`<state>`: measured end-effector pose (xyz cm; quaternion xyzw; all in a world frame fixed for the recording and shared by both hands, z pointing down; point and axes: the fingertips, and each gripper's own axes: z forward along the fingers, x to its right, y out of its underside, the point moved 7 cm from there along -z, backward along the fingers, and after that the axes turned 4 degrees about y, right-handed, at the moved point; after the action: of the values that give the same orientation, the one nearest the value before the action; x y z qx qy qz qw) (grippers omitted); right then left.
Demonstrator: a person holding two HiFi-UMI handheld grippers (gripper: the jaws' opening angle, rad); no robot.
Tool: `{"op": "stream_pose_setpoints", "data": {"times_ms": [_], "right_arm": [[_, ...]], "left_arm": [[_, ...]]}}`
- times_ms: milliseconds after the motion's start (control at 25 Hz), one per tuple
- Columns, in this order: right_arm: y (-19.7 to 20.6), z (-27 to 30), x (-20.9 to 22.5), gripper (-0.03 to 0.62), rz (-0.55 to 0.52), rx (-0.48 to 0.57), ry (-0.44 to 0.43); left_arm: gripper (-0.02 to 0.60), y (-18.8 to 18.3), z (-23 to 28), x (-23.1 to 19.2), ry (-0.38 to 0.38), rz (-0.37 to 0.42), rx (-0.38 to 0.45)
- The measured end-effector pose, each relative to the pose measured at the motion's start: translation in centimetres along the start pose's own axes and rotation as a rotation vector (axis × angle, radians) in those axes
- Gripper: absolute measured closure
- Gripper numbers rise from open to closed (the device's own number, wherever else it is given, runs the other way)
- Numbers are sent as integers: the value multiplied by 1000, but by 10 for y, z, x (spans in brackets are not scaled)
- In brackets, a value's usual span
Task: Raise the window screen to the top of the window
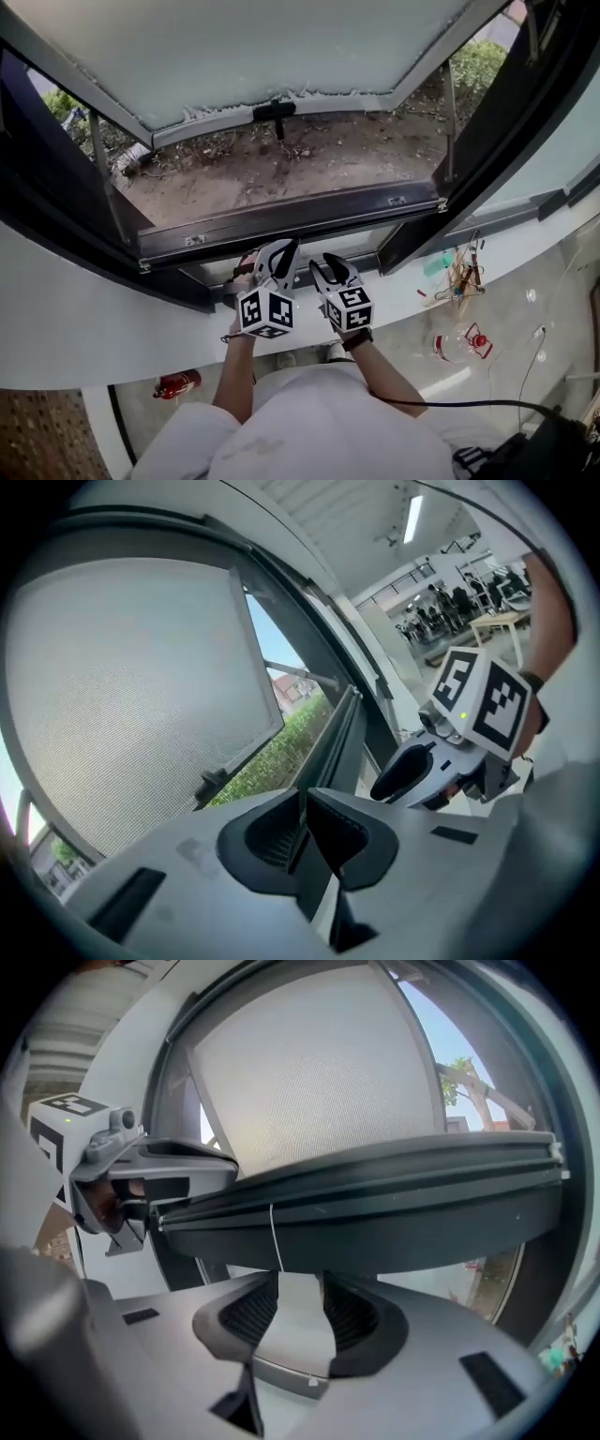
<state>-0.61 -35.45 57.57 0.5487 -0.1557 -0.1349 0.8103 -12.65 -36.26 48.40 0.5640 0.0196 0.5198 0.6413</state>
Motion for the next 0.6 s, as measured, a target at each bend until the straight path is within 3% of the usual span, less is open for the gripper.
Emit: {"op": "stream_pose_setpoints", "data": {"times_ms": [120,320,440,600], "right_arm": [[11,15,3,428,-8,-49,-45],[30,38,-4,414,-58,-103,-156],[36,55,-10,416,-53,-64,-222],[45,71,-13,418,-53,-51,-224]], "left_arm": [[577,7,7,2,30,81,-91],[499,16,17,5,59,143,-194],[495,21,23,6,66,162,-237],[496,24,26,9,30,223,-261]]}}
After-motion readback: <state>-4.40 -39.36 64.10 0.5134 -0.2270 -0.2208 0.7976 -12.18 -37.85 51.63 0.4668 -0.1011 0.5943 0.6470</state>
